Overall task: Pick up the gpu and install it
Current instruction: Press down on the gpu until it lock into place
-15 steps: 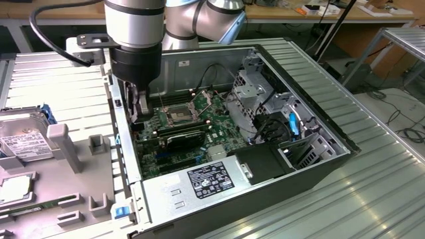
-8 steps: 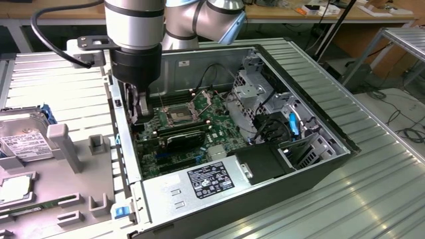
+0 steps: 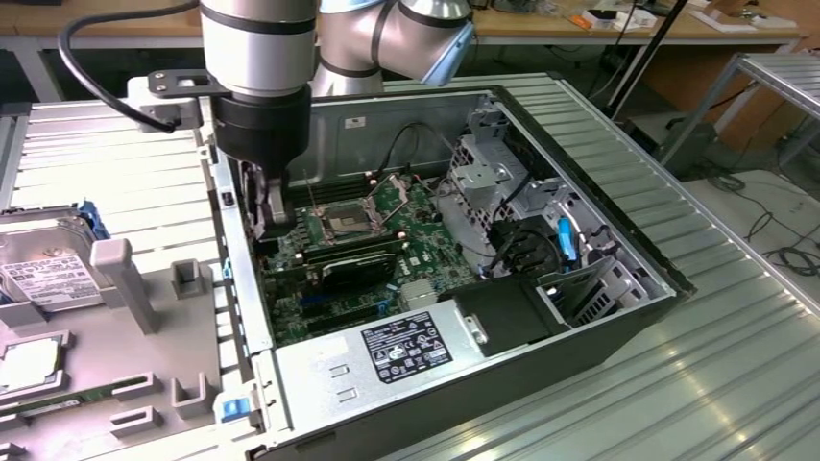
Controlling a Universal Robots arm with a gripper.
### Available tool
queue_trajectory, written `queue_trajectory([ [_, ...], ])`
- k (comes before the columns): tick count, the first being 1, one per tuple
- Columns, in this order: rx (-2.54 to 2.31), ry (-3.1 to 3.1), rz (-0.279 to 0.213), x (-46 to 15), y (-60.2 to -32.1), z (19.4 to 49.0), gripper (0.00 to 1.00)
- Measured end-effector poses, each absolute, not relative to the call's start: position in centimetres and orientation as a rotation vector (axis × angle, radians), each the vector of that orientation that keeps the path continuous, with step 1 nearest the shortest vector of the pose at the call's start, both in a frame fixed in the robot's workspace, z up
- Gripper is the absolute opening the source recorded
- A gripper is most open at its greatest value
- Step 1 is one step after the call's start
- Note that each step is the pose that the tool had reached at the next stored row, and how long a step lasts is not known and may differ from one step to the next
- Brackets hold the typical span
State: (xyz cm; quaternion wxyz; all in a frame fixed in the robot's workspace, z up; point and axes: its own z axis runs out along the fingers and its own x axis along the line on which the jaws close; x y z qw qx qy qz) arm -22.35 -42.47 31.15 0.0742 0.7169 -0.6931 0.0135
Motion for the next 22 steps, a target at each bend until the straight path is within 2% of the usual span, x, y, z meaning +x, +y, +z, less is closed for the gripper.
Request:
queue_trajectory([
  [20,2.159,-2.09,0.064,-21.9,-42.5,30.3,0.11],
  [22,2.166,-2.097,0.081,-21.3,-42.5,30.3,0.11],
])
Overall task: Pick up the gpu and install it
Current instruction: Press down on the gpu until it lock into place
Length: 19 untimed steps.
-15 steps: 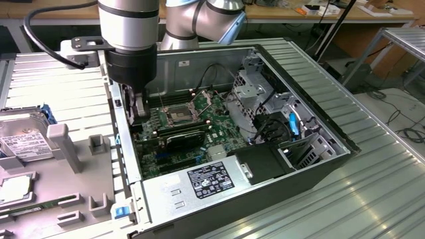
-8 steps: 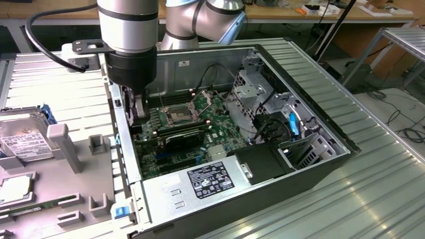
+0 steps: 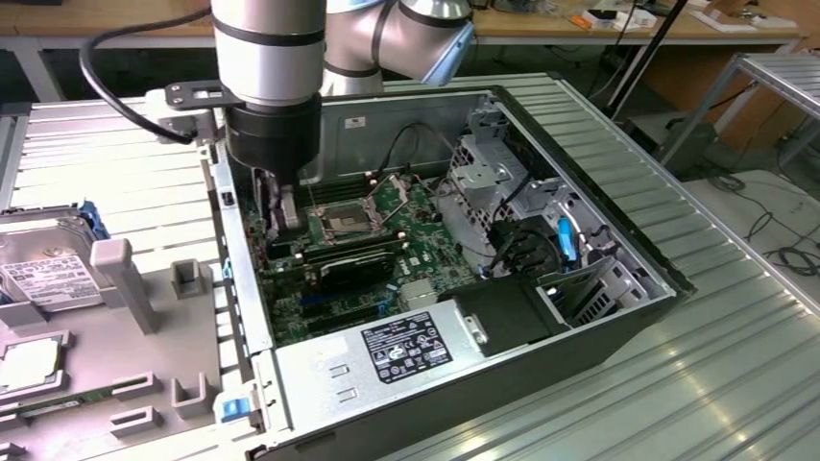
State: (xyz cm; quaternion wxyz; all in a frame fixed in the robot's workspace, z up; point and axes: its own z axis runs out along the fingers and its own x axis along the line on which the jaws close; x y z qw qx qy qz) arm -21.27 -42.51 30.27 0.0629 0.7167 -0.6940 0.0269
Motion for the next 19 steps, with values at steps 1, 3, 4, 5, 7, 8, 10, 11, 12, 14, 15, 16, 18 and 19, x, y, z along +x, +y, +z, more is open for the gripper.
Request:
queue_trajectory([
  [1,2.171,-2.102,0.093,-20.9,-42.5,30.2,0.11],
  [3,2.177,-2.108,0.107,-20.5,-42.5,30.2,0.11],
  [4,2.182,-2.111,0.117,-20.2,-42.5,30.1,0.11],
  [5,2.187,-2.113,0.125,-19.8,-42.5,30.0,0.11],
  [7,2.192,-2.112,0.135,-19.4,-42.7,29.7,0.11],
  [8,2.193,-2.11,0.139,-19.2,-42.7,29.6,0.11],
  [10,2.196,-2.105,0.145,-18.8,-42.9,29.4,0.11],
  [11,2.2,-2.101,0.149,-18.5,-43.0,29.2,0.11],
  [12,2.204,-2.1,0.154,-18.3,-43.0,29.1,0.11],
  [14,2.215,-2.094,0.16,-17.8,-43.0,28.8,0.11],
  [15,2.214,-2.094,0.16,-17.8,-43.0,28.7,0.11],
  [16,2.215,-2.094,0.16,-17.8,-43.0,28.7,0.11],
  [18,2.215,-2.094,0.161,-17.8,-43.0,28.2,0.11],
  [19,2.215,-2.094,0.161,-17.8,-43.0,28.1,0.11],
])
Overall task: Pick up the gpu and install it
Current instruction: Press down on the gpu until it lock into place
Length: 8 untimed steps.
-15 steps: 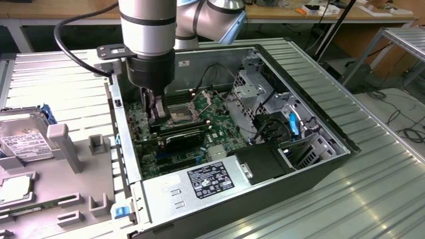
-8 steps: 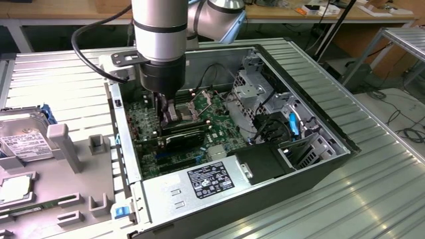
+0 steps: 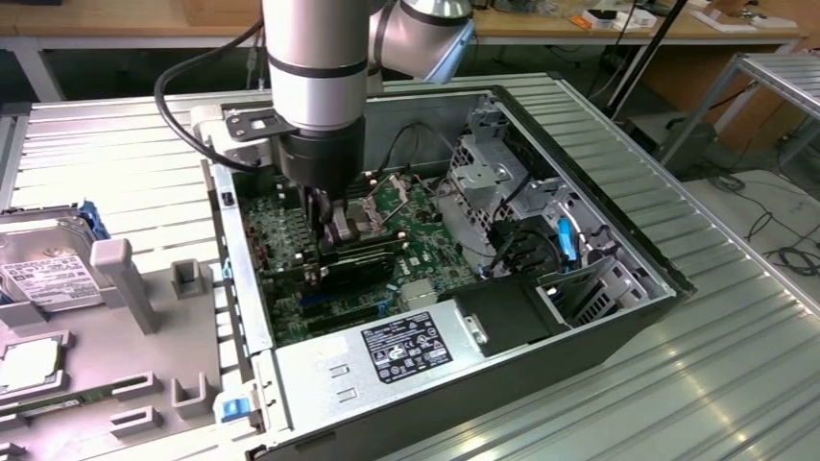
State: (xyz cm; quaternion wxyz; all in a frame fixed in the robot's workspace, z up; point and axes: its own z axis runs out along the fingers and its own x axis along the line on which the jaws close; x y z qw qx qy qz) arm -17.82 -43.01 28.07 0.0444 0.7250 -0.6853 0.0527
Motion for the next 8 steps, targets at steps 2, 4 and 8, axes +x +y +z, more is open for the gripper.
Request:
queue_trajectory([
  [2,2.216,-2.095,0.162,-17.82,-43.01,27.69,0.11],
  [4,2.215,-2.094,0.163,-17.84,-43.02,27.36,0.11],
  [8,2.216,-2.095,0.163,-17.82,-43.0,27.1,0.11],
])
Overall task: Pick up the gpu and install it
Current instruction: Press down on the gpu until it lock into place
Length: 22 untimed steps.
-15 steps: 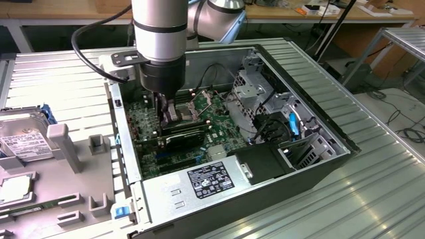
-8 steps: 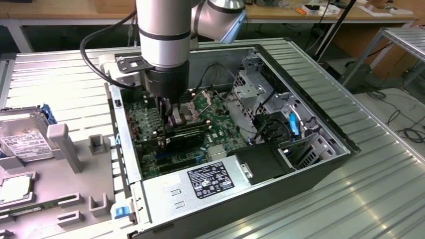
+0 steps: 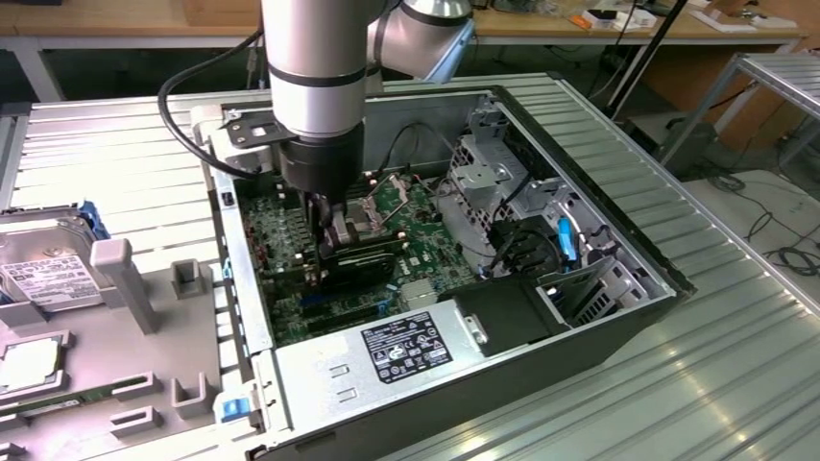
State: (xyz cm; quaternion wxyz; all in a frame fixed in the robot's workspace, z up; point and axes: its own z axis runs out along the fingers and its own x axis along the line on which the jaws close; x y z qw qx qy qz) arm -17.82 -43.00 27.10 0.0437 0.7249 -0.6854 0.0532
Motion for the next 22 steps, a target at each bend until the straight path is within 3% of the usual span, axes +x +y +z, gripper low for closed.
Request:
queue_trajectory([
  [13,2.217,-2.096,0.162,-17.9,-43.0,27.2,0.11],
  [22,2.209,-2.086,0.141,-17.9,-43.0,31.6,0.11],
])
